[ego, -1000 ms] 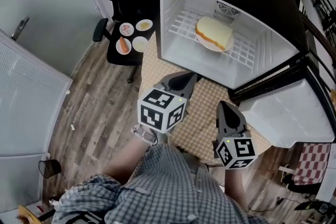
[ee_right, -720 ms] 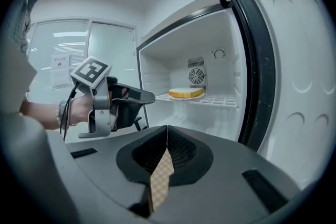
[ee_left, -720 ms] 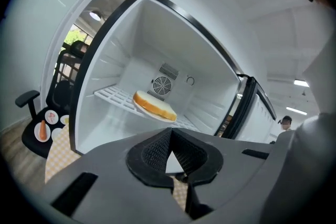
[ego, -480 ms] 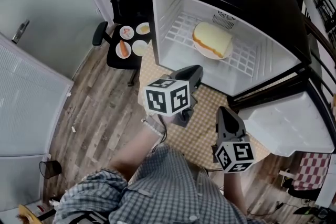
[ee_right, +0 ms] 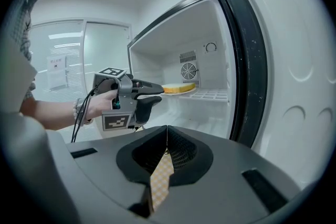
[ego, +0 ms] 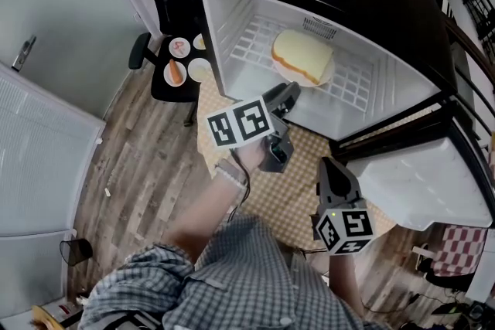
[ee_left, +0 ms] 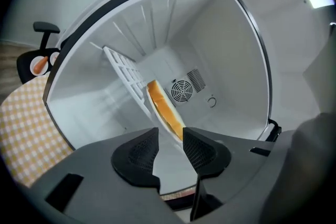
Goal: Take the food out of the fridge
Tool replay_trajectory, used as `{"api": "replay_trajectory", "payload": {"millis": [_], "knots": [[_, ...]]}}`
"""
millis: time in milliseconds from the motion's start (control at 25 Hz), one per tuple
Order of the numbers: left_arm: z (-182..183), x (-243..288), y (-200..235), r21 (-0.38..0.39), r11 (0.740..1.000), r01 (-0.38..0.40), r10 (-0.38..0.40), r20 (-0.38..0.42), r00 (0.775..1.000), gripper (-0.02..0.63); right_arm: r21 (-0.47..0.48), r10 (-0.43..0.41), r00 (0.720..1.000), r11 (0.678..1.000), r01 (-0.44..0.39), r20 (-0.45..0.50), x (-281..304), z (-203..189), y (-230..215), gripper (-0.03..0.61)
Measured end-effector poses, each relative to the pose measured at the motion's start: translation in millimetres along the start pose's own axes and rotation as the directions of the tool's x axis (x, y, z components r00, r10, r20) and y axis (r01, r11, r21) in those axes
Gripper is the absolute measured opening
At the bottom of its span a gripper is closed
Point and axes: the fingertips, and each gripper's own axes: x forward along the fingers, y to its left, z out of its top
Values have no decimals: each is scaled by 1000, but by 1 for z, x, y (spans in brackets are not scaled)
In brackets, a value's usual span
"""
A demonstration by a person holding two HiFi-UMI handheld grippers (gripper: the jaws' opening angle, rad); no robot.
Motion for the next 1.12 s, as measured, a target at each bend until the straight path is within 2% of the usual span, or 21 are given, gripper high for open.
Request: {"api": "replay_trajectory", "payload": {"millis": [160,280,600,760,840,1120], "knots": [[1,12,5,-71,997,-15,16,18,1000,141,9,-4,1000,1000,5,-7,1,-3,-6,9],[1,18,8,-136,991,-15,19,31,999,114,13,-5,1000,1000,5,-11,2,-4,-9,9],[2,24,14,-212,977,5,3,39,999,110,22,-11,1000,1000,11,-14,3,-4,-14,9],[3,22,12,-229,973,27,-20,36,999,100,17,-11,1000,1000,11,-14,4,-5,-13,9],[5,20,9,-222,974,40,-32,39,999,52,7,-1,1000,1000,1,-12,6,-4,-9,9],[5,11,7,-243,968,61,-53,41,998,44,25,14,1000,1000,-14,5,14,3,-9,10]]}}
